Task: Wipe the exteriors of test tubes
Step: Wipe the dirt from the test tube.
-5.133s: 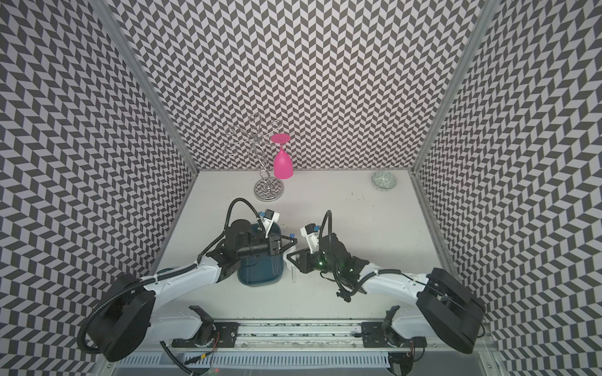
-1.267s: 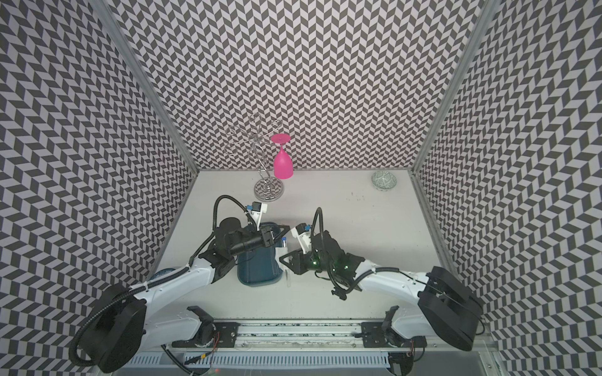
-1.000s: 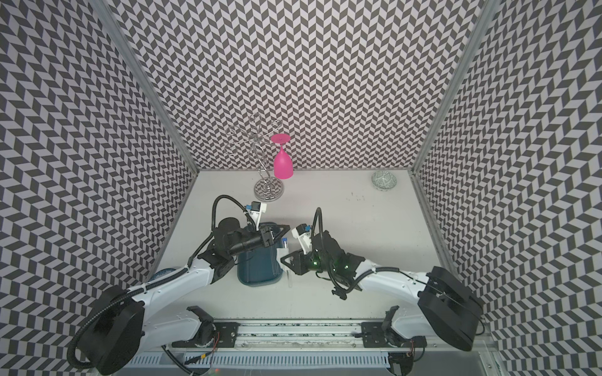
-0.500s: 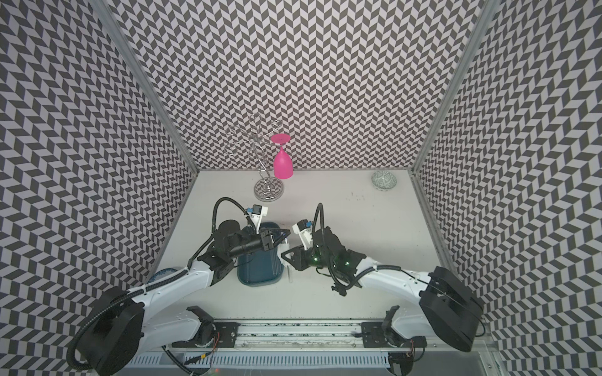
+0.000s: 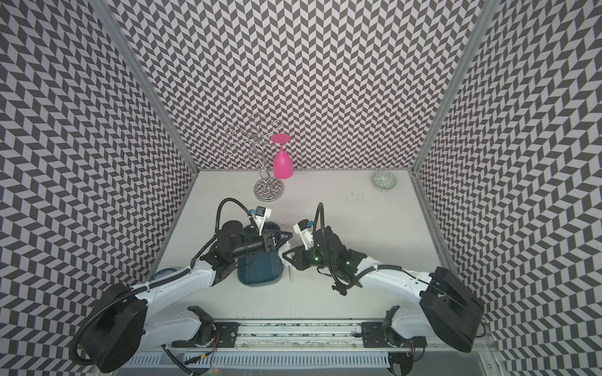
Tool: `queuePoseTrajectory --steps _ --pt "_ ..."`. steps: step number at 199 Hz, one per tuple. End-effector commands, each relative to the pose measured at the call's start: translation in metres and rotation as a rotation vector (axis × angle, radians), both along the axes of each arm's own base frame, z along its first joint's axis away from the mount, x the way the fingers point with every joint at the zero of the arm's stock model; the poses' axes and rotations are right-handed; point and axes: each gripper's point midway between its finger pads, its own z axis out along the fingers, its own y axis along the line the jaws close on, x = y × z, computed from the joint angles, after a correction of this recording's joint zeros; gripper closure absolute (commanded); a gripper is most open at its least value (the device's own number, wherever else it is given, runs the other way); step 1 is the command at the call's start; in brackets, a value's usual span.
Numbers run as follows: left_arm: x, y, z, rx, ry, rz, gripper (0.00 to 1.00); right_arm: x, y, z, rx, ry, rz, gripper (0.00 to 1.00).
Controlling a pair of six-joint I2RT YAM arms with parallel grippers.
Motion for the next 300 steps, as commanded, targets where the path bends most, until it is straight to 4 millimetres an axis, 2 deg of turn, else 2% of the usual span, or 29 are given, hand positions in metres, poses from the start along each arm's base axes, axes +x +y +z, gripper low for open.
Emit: queuePoseTrajectory --steps 1,29,61,128,143,172,213,251,278,300 --pt "-0.002 -0.003 0.003 -0.004 -0.024 -0.017 0.75 0.006 0.004 0.032 0.07 -0.07 0.004 0.82" --pt "-0.001 -0.004 0.004 -0.011 -0.024 -0.017 0.82 0.006 0.003 0.031 0.066 -0.071 0.002 0.82" --pt "0.0 -0.003 0.007 -0.02 -0.017 -0.004 0.83 0.008 0.002 0.034 0.077 -0.072 -0.001 0.81" --pt "0.006 -0.001 0.01 -0.036 -0.005 0.036 0.83 0.034 0.002 0.06 0.098 -0.142 -0.031 0.78" --pt "0.008 -0.001 0.012 -0.046 -0.003 0.039 0.83 0.033 0.005 0.054 0.083 -0.136 -0.008 0.78" --pt "0.011 -0.001 0.017 -0.057 -0.007 0.052 0.83 0.022 0.006 0.027 0.067 -0.077 0.024 0.78" --pt "0.015 -0.001 0.016 -0.057 -0.003 0.06 0.83 -0.004 0.003 -0.007 0.05 0.008 0.035 0.79" --pt "0.019 0.002 0.015 -0.058 0.003 0.077 0.83 -0.031 -0.006 -0.03 0.034 0.074 0.036 0.79" --pt "0.019 0.003 0.015 -0.06 0.004 0.076 0.83 -0.03 -0.009 -0.03 0.026 0.068 0.017 0.8" --pt "0.018 0.003 0.014 -0.059 0.008 0.075 0.83 -0.019 -0.002 -0.013 0.041 0.02 0.011 0.8"
